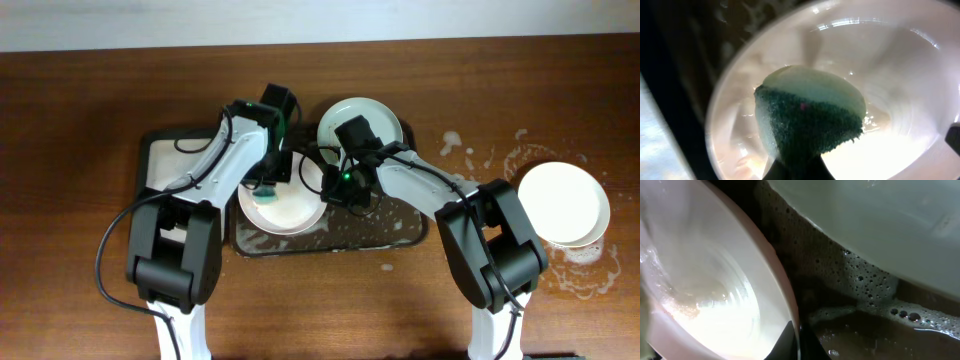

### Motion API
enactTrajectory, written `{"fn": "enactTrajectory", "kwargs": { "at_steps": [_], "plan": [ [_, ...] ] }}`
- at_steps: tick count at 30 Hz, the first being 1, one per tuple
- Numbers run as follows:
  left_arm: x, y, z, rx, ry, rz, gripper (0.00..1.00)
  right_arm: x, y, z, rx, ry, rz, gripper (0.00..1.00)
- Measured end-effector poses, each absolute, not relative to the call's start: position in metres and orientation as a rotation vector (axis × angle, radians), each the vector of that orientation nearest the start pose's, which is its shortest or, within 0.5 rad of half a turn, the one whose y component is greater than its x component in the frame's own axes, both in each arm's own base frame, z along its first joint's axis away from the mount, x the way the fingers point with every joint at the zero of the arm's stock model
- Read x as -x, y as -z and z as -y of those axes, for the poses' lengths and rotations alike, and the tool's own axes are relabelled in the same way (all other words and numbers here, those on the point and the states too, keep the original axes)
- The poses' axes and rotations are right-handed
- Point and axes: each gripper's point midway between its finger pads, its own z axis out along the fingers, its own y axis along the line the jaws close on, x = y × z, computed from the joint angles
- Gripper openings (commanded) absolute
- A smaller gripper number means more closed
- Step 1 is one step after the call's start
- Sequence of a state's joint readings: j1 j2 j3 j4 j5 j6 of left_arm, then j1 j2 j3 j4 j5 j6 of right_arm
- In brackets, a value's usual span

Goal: Clean dirty plates on tray and stack at the side
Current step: 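Scrub the front plate with the sponge in the left gripper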

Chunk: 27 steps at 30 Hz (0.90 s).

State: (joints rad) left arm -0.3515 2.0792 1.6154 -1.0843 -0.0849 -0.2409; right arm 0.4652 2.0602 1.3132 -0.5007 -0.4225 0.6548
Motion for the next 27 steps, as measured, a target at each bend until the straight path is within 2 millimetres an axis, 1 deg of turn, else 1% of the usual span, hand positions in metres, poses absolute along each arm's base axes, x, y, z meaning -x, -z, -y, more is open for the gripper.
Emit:
{"fn": "enactTrajectory", "kwargs": {
  "at_steps": [1,2,3,6,9,10,12,15,17,18,19,20,21,23,24,25,27],
  "plan": [
    [-0.376,-0.034,0.126,-0.181,-0.103,-3.094,0.01,-0.36,-0.005,-0.259,-0.178,-0.801,-2.984,0.04],
    [-0.366,-0.017,0.127,-0.201,-0.092,-3.111,0.01,-0.36,-0.006,-0.26,-0.175,-0.805,-2.982,0.04],
    [-0.363,-0.009,0.129,-0.215,-0.087,-3.11,0.01,-0.361,-0.006,-0.26,-0.174,-0.806,-2.981,0.04],
    [-0.37,-0.005,0.13,-0.222,-0.094,-3.03,0.01,-0.361,-0.006,-0.26,-0.176,-0.805,-2.981,0.04],
    [-0.371,-0.003,0.127,-0.207,-0.123,-2.953,0.01,-0.361,-0.007,-0.26,-0.177,-0.806,-2.98,0.04],
    [-0.371,-0.003,0.12,-0.168,-0.204,-2.925,0.01,-0.361,-0.007,-0.26,-0.176,-0.806,-2.98,0.04],
    [-0.374,-0.006,0.08,-0.005,-0.506,-2.83,0.01,-0.361,-0.007,-0.261,-0.176,-0.808,-2.98,0.04],
    [-0.38,-0.009,0.067,0.067,-0.651,-2.73,0.01,-0.358,-0.008,-0.268,-0.152,-0.84,-2.981,0.04],
    [-0.384,-0.01,0.067,0.078,-0.668,-2.718,0.01,-0.358,-0.008,-0.269,-0.151,-0.846,-2.979,0.04],
    [-0.391,-0.014,0.069,0.09,-0.655,-2.708,0.01,-0.357,-0.008,-0.268,-0.152,-0.842,-2.982,0.04],
    [-0.394,-0.018,0.07,0.098,-0.645,-2.709,0.01,-0.358,-0.008,-0.267,-0.156,-0.837,-2.981,0.04],
    [-0.405,-0.03,0.073,0.116,-0.612,-2.7,0.01,-0.359,-0.008,-0.265,-0.16,-0.833,-2.981,0.04],
    [-0.418,-0.048,0.076,0.14,-0.578,-2.674,0.01,-0.36,-0.007,-0.263,-0.168,-0.824,-2.981,0.04],
    [-0.426,-0.077,0.083,0.138,-0.498,-2.67,0.01,-0.36,-0.007,-0.262,-0.168,-0.82,-2.983,0.04],
    [-0.428,-0.089,0.089,0.116,-0.438,-2.67,0.01,-0.36,-0.007,-0.262,-0.168,-0.82,-2.983,0.04],
    [-0.425,-0.099,0.1,0.044,-0.346,-2.692,0.01,-0.36,-0.007,-0.262,-0.168,-0.819,-2.983,0.04],
    [-0.416,-0.094,0.116,-0.097,-0.234,-2.762,0.01,-0.36,-0.007,-0.262,-0.169,-0.819,-2.983,0.04]
  ]
}}
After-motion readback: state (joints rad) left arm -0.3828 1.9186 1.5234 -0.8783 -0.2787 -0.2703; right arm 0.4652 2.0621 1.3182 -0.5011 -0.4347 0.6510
